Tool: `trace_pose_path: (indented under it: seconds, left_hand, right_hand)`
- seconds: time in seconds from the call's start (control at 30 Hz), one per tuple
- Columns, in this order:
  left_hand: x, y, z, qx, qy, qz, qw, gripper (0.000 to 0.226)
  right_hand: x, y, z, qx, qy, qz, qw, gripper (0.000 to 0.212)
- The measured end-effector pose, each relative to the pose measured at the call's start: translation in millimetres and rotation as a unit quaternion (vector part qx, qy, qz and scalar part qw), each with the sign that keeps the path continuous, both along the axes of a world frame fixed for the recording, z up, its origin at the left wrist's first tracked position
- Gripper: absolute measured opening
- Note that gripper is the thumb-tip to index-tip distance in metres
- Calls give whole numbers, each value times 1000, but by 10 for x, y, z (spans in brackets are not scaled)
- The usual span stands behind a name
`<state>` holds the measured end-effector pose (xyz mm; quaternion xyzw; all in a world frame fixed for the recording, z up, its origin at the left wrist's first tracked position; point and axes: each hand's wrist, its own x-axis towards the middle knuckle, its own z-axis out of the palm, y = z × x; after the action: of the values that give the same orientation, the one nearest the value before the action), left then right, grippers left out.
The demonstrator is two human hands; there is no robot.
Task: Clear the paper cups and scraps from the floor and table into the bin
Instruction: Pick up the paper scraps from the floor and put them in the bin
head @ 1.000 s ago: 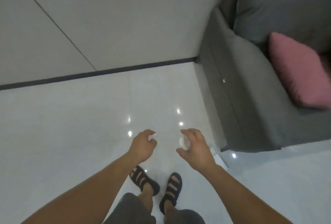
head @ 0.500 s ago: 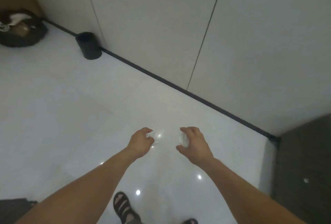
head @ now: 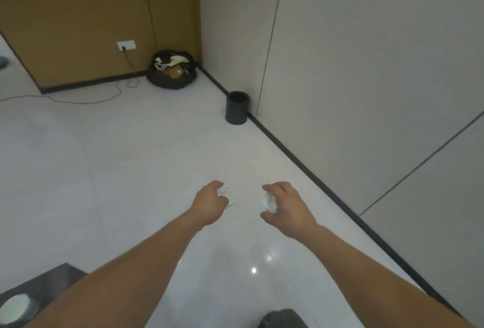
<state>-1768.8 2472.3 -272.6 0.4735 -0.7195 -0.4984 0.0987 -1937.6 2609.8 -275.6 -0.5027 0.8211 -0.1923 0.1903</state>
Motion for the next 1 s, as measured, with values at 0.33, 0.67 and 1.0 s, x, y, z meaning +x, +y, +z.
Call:
trace_pose_path:
  seconds: [0.33, 0.67, 1.0]
  left_hand:
    - [-469, -1676, 158, -52, -14, 73, 996, 38]
    - [-1316, -3362, 426, -75, -67, 131, 986, 37]
    - [-2115, -5317, 177, -71, -65, 119, 988, 34]
  right_hand:
    - [-583, -2079, 15, -26, -8, 63, 998, 65]
    - [-1531, -4111, 165, -28, -32, 113, 993, 66]
    - [-2243, -5904, -6, -9, -21, 101, 995, 65]
